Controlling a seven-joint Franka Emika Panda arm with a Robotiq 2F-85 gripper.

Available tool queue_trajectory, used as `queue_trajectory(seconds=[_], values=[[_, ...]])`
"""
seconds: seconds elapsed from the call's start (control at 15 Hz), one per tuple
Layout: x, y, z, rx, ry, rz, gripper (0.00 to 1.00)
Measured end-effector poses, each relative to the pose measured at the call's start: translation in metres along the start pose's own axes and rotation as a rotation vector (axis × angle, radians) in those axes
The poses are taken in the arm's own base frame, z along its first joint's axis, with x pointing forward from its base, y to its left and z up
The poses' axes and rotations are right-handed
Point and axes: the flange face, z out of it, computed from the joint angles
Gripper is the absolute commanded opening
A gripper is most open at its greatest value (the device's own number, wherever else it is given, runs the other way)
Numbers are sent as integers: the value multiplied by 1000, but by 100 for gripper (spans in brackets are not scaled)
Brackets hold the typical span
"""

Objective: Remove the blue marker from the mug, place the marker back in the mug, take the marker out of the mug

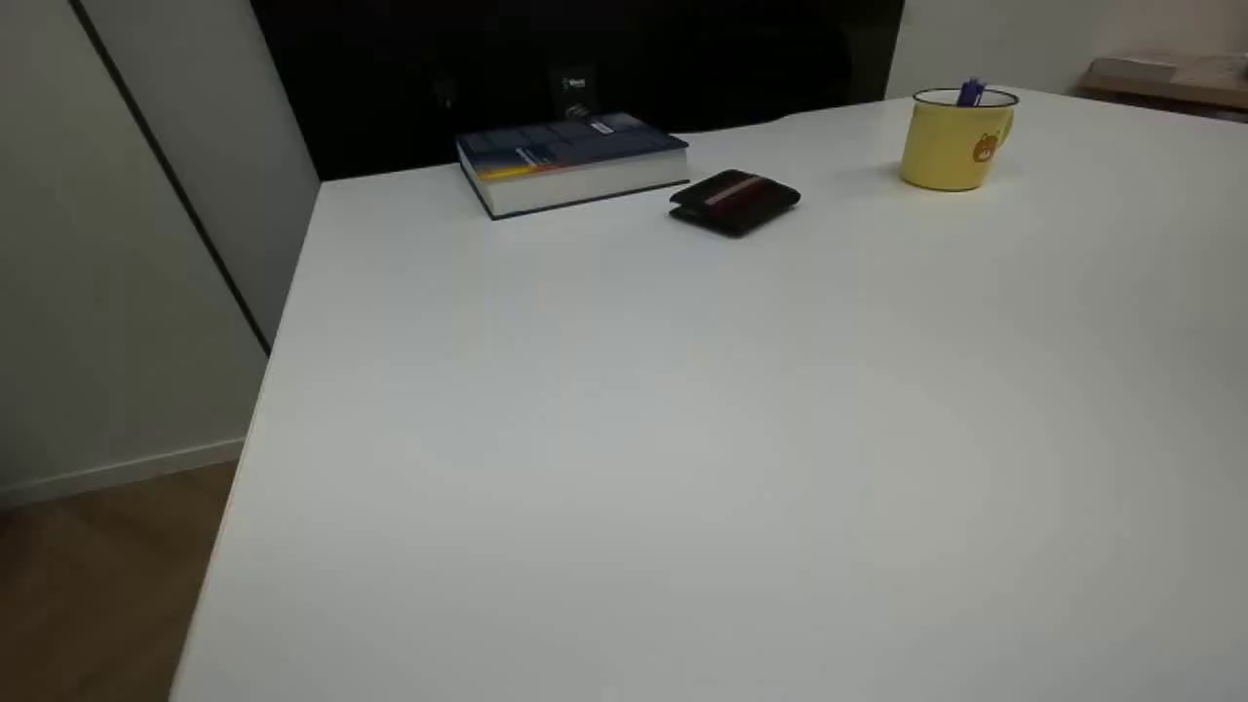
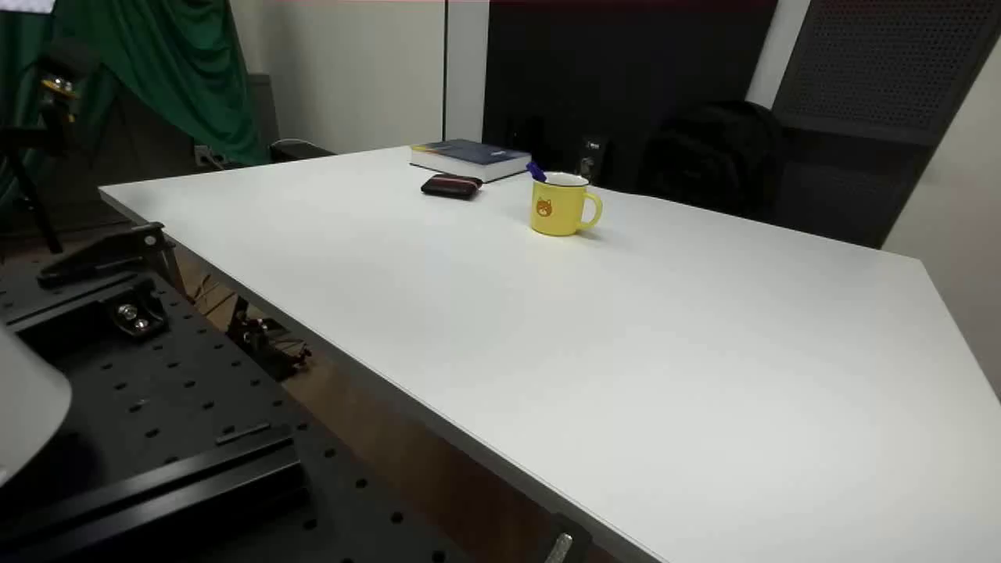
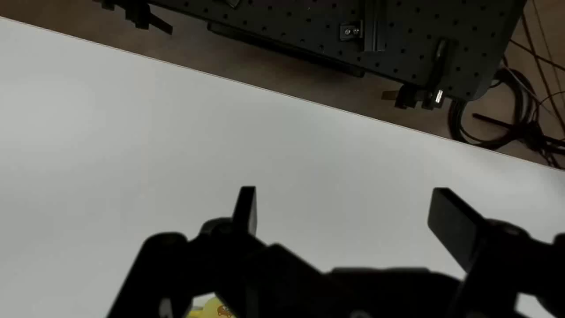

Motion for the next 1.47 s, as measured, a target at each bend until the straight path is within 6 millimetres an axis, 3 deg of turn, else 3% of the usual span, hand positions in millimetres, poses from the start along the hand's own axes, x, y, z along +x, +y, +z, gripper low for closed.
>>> queue_trajectory(seconds=[1.2,1.47], values=[[0,0,1,-1,-2,1,100],[-1,26,1,-21,-5,49,100]])
